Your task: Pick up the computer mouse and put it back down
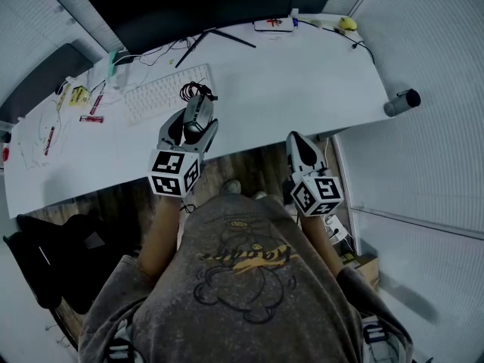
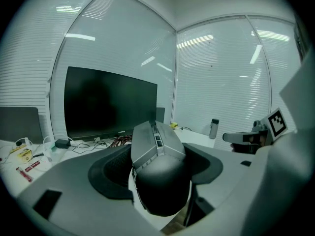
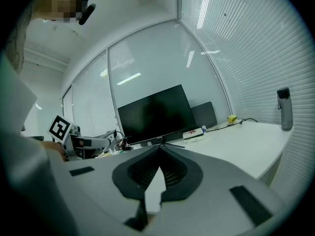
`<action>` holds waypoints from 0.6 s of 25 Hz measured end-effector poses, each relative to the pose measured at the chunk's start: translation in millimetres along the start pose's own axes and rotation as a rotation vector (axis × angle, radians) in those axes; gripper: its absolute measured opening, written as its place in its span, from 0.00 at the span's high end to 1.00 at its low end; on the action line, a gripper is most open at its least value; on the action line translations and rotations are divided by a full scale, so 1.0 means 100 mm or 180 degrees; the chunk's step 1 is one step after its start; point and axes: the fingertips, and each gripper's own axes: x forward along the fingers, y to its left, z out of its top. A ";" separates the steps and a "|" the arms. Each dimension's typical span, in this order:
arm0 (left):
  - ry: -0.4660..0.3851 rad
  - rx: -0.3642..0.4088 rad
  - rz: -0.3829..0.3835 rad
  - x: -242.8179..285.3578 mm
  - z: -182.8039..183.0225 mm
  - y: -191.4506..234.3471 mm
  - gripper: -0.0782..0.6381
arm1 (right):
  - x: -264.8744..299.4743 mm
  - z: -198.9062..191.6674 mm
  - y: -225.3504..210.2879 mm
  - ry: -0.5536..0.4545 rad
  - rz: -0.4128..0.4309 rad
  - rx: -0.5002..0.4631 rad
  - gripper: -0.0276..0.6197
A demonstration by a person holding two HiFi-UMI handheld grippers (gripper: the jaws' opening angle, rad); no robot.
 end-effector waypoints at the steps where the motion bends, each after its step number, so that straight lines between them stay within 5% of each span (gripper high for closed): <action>1: 0.0011 -0.0002 -0.0003 0.01 -0.02 0.01 0.45 | 0.00 0.00 0.00 0.0000 -0.0001 0.0000 0.95; 15: 0.0342 0.0059 -0.0138 0.49 -0.41 0.19 0.45 | -0.02 -0.03 -0.01 0.0022 -0.0025 0.0017 0.95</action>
